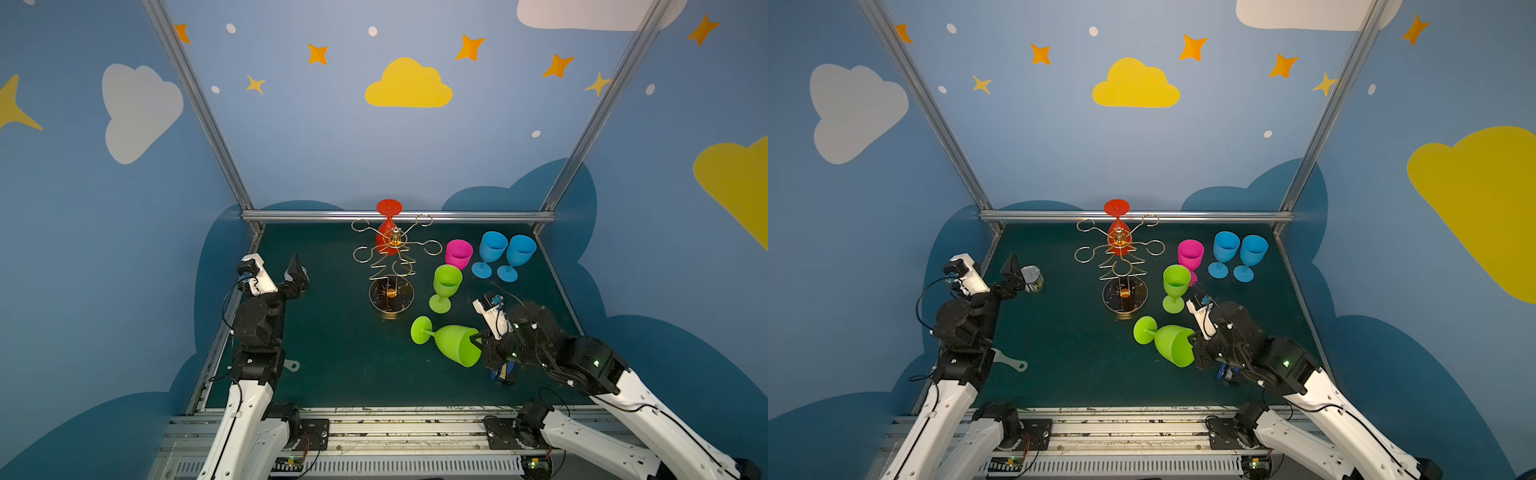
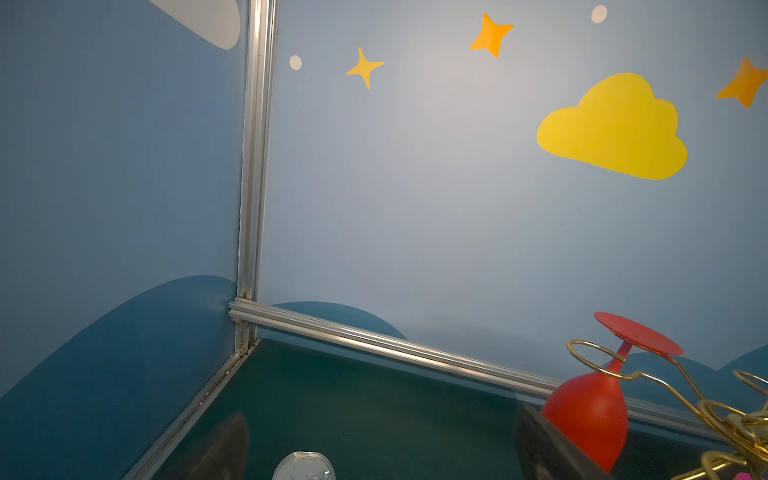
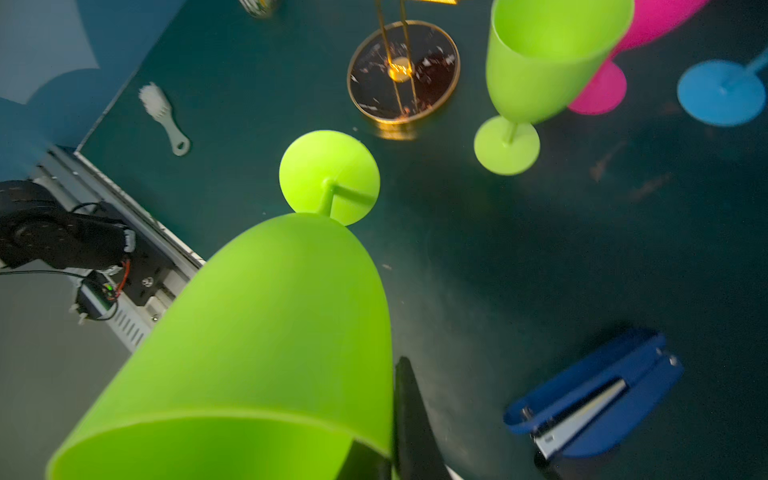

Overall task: Take the wine glass off the wine glass rack
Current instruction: 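Set the green glass upright beside the other green glass with the right gripper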

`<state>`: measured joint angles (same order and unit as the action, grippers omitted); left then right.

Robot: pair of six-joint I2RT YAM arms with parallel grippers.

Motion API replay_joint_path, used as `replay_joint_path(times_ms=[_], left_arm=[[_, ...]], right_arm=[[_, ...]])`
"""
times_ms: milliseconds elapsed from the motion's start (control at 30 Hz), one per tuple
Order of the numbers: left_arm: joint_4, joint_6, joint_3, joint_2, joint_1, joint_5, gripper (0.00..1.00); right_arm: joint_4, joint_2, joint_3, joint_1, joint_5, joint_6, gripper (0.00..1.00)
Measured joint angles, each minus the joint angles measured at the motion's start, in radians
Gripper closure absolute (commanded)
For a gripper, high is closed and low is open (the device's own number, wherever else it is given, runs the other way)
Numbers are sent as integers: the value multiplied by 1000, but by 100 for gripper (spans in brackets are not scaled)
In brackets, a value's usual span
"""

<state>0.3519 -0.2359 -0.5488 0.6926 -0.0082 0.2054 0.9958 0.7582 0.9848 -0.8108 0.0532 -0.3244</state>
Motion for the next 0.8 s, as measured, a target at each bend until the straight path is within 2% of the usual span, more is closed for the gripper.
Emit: replay_joint_path(times_ms=[200, 433, 600, 800], left_arm=[[-4, -17, 2, -13, 21, -16, 2], [-3, -23, 3, -28, 35, -23, 2], [-3, -31, 3, -28, 41, -29, 2], [-3, -41, 3, -27, 44, -34, 2]], right_arm=[[131, 20, 16, 48, 102, -71, 100], [216, 166, 105, 141, 158, -91, 100], [234, 258, 219, 154, 194, -91, 100], [234, 312, 233, 200, 259, -78, 100]])
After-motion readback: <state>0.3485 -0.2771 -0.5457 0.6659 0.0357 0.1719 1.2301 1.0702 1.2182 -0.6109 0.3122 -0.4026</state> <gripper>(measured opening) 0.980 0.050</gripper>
